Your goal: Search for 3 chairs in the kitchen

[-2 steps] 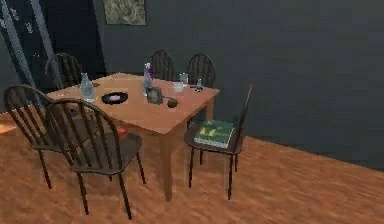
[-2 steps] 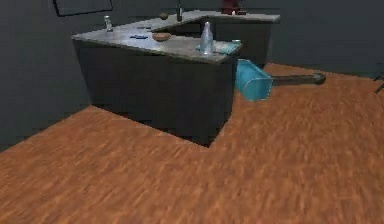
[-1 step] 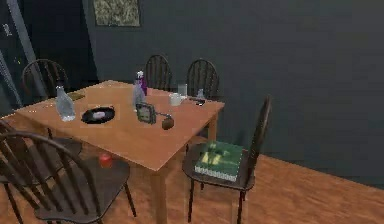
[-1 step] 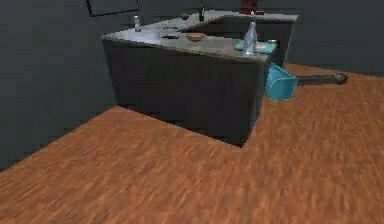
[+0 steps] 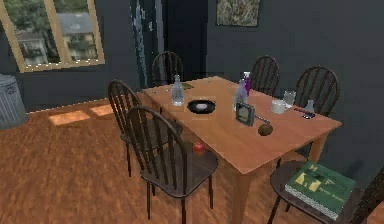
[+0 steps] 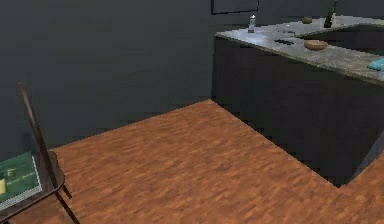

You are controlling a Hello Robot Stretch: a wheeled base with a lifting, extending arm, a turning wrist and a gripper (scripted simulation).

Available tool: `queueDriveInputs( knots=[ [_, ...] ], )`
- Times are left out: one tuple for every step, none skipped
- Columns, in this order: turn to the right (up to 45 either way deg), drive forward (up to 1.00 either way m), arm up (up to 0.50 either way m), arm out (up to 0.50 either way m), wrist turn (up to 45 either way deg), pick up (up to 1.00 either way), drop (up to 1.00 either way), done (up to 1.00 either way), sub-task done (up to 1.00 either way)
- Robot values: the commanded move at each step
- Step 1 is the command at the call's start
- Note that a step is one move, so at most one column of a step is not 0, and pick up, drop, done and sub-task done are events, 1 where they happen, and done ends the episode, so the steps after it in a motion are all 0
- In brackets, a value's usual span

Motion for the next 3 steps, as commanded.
queueDriveInputs(
  knots=[
    [0.0, 0.00, 0.00, 0.00, 0.0, 0.00, 0.00, 0.00, 1.00],
    [45.0, 0.00, 0.00, 0.00, 0.0, 0.00, 0.00, 0.00, 0.00],
    [12.0, 0.00, 0.00, 0.00, 0.0, 0.00, 0.00, 0.00, 0.00]
  ],
)
